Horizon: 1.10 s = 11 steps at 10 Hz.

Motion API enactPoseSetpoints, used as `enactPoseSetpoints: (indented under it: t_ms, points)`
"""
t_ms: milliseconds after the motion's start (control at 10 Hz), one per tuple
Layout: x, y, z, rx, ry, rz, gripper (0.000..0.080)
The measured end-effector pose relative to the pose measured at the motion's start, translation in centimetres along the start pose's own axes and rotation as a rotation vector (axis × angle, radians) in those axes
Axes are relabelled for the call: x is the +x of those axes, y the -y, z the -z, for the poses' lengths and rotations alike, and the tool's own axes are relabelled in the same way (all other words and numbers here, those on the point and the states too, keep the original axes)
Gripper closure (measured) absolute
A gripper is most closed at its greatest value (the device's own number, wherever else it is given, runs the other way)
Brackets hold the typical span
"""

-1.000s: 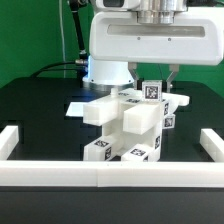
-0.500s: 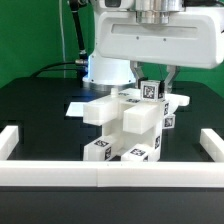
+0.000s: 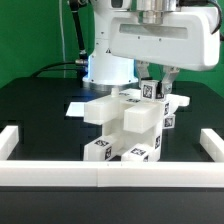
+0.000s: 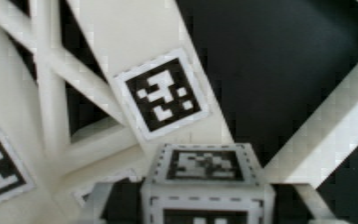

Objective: Assemble chair

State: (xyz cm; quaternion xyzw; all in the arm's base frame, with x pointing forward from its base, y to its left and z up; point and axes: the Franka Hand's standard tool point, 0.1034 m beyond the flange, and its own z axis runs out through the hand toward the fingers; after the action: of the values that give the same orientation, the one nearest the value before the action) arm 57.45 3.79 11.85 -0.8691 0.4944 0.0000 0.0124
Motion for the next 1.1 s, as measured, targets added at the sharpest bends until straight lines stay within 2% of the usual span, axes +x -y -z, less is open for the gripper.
enactPoseSetpoints:
  t_ms: [600,700,800,900,1000,1100]
  points:
    - [-0.27,0.13,-0.03,0.001,0.003,-0.268,0.0512]
    - [-0.28,0.13,-0.03,0.001,0.003,-0.263,0.041]
    - [-0.28,0.13,-0.03,0.001,0.003,-0.257,0.0233]
    - [-0.33,0.09,-0.08,-0.002,0.003,-0.225,0.0233]
    - [-0.39,0.11,-0.09,-0.003,0.002,-0.205,0.0167]
    - [-0.43,0.13,-0.09,-0.004,0.001,-0.107,0.0167]
